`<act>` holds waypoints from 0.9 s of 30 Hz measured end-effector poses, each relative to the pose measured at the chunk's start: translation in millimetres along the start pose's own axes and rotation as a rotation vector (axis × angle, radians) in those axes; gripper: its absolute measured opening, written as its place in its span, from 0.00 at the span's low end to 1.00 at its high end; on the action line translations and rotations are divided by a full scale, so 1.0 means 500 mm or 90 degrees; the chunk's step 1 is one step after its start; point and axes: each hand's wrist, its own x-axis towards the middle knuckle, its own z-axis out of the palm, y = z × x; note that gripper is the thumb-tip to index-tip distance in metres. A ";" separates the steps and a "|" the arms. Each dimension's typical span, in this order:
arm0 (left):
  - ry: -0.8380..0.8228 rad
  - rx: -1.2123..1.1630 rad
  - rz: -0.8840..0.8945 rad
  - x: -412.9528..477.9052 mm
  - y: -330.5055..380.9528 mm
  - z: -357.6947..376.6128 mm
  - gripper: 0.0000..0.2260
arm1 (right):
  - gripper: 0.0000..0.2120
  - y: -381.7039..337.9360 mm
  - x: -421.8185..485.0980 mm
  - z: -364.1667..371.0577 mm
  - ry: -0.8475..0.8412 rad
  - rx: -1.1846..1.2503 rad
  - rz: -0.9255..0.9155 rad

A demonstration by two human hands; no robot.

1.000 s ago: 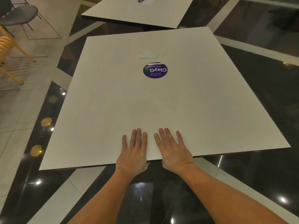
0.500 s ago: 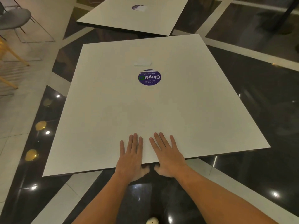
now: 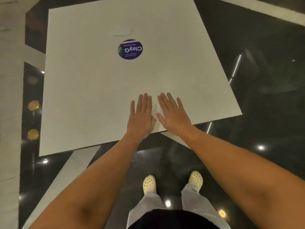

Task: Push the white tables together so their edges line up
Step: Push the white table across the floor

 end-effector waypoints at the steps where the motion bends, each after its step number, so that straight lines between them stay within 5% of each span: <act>1: -0.002 -0.005 0.000 0.011 0.017 0.000 0.28 | 0.31 0.025 -0.004 0.000 -0.002 -0.001 -0.009; 14: -0.027 -0.066 -0.115 0.235 0.394 0.000 0.27 | 0.30 0.468 0.010 -0.045 -0.071 0.002 -0.139; 27: 0.010 -0.126 -0.142 0.646 0.569 -0.021 0.26 | 0.29 0.830 0.230 -0.094 -0.016 0.050 -0.011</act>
